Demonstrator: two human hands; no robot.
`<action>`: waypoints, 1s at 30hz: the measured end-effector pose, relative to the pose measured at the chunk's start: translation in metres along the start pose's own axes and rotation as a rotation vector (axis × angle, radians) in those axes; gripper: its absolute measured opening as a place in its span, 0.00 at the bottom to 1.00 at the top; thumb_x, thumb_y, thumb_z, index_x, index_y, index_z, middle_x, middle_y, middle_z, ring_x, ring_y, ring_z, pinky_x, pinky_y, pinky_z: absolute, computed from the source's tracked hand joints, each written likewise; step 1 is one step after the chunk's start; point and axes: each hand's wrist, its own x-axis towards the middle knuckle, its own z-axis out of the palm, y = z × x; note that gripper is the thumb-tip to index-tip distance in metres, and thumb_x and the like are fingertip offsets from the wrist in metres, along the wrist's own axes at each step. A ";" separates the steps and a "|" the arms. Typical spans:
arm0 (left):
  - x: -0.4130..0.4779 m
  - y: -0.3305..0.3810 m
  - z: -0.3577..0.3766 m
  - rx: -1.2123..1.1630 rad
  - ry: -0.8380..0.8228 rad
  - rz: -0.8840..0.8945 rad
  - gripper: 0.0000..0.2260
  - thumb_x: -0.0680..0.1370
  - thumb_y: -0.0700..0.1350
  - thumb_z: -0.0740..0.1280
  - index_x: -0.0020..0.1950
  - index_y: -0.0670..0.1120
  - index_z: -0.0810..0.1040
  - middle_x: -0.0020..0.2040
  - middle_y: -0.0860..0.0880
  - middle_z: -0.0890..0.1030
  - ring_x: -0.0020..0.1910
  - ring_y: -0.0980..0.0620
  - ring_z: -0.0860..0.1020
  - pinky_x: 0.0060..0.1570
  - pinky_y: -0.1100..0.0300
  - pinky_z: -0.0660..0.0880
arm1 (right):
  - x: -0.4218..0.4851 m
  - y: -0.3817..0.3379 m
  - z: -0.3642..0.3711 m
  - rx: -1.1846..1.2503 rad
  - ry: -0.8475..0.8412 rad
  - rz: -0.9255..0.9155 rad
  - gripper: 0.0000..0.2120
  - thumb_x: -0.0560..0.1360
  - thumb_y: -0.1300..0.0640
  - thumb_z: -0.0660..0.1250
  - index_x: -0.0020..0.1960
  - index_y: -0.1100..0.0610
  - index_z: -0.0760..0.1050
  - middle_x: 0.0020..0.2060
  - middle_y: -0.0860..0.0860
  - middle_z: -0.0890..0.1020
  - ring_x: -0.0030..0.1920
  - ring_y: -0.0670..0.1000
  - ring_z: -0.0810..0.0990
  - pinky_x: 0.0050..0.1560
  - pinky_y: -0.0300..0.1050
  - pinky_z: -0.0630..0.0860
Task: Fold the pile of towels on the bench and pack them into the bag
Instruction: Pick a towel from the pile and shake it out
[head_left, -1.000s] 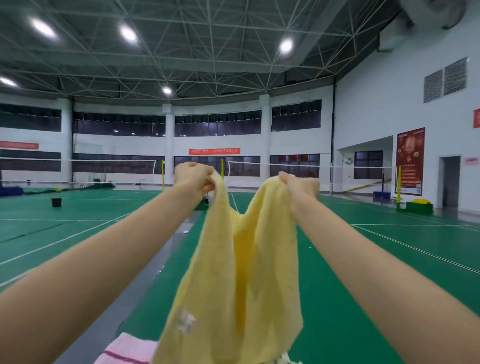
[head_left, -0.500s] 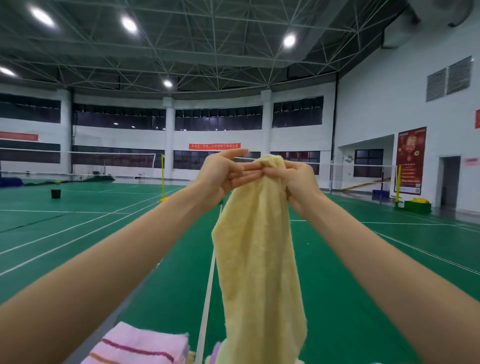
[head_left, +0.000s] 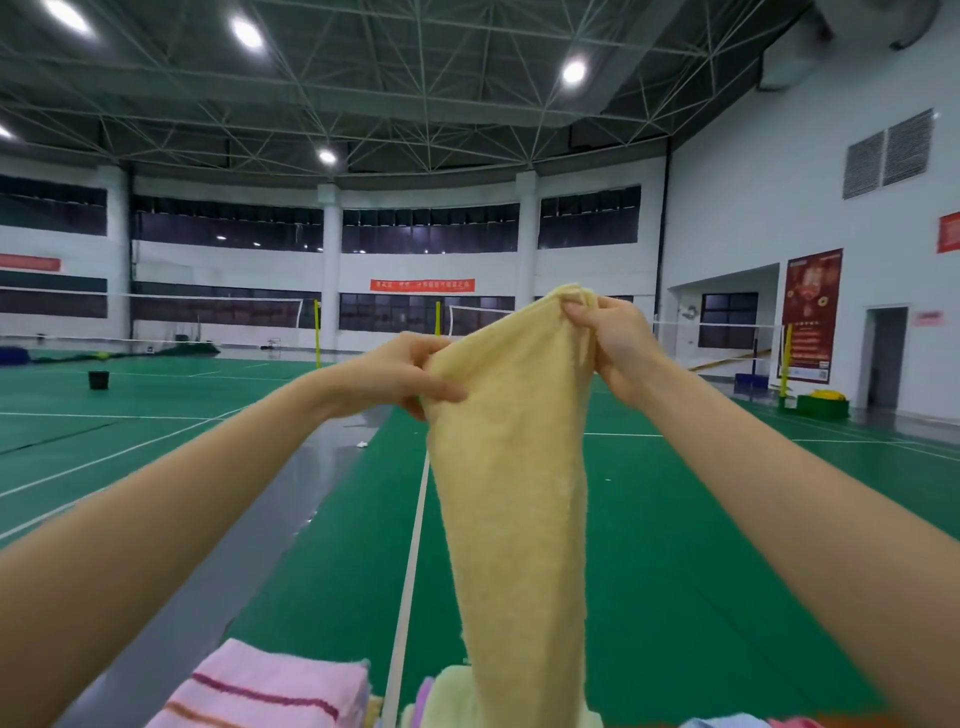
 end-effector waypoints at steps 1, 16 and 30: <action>0.001 0.002 -0.004 0.145 0.029 0.011 0.09 0.72 0.39 0.71 0.49 0.50 0.77 0.39 0.50 0.77 0.35 0.55 0.75 0.29 0.69 0.71 | 0.003 0.001 -0.003 -0.011 0.029 0.004 0.07 0.79 0.61 0.60 0.44 0.57 0.75 0.44 0.51 0.78 0.50 0.53 0.75 0.57 0.52 0.74; 0.016 0.041 -0.037 -0.214 0.038 -0.209 0.25 0.59 0.46 0.74 0.54 0.41 0.75 0.51 0.47 0.81 0.44 0.54 0.83 0.39 0.64 0.79 | 0.013 -0.005 -0.011 -0.092 0.029 0.034 0.08 0.81 0.59 0.55 0.50 0.61 0.71 0.40 0.52 0.73 0.40 0.50 0.73 0.41 0.44 0.73; 0.026 0.025 0.002 -0.431 0.331 -0.061 0.03 0.78 0.40 0.64 0.47 0.44 0.77 0.44 0.49 0.80 0.40 0.54 0.80 0.37 0.64 0.79 | -0.003 0.024 -0.029 0.158 0.014 0.086 0.09 0.81 0.60 0.56 0.46 0.56 0.74 0.41 0.51 0.78 0.41 0.49 0.77 0.51 0.48 0.76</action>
